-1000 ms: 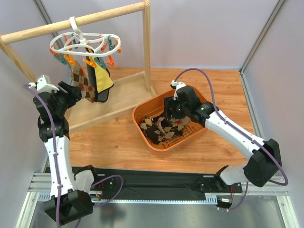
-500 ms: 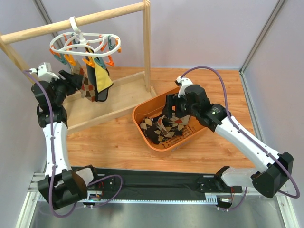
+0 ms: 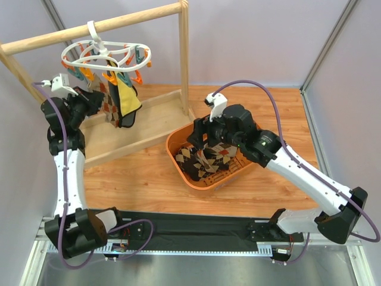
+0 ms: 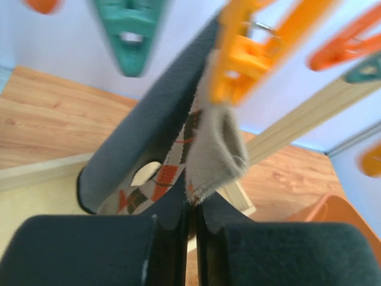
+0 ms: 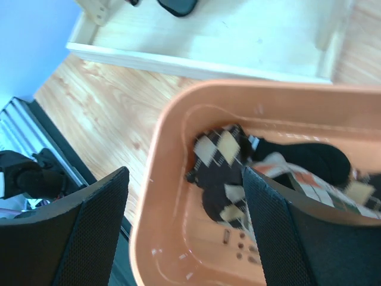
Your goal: Remove the socks clipped to the hanger
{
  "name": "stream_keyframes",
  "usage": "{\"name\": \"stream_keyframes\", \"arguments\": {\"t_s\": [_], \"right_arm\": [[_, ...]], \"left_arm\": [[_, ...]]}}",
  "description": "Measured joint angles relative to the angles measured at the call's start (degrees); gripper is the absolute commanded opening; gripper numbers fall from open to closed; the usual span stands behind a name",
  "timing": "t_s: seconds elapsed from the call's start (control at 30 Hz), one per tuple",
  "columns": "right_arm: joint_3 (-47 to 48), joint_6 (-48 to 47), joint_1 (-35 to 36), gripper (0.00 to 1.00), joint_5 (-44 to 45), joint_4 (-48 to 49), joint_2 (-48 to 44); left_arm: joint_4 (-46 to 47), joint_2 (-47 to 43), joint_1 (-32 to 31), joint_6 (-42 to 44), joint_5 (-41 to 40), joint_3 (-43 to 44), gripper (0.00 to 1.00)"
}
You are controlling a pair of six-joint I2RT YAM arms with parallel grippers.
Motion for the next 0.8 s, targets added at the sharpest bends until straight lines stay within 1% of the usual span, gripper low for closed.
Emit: {"name": "stream_keyframes", "arguments": {"t_s": [0.07, 0.27, 0.4, 0.63, 0.8], "right_arm": [[0.9, -0.3, 1.6, 0.77, 0.2, 2.1, 1.2], [3.7, -0.9, 4.1, 0.73, -0.6, 8.7, 7.9], [8.5, -2.8, 5.5, 0.73, -2.5, 12.0, 13.7], [17.3, -7.0, 8.8, 0.74, -5.5, 16.7, 22.4], [18.7, -7.8, 9.7, 0.76, -5.7, 20.1, 26.6]], "left_arm": [[0.0, -1.3, -1.0, -0.3, 0.8, 0.0, 0.00], [0.0, -7.4, -4.4, -1.9, 3.1, -1.2, 0.00], [0.1, -9.9, -6.3, -3.7, 4.6, -1.9, 0.00], [1.0, -11.1, -10.6, -7.3, 5.1, -2.9, 0.00], [1.5, -11.1, -13.5, -9.9, 4.4, -4.1, 0.00]]}}
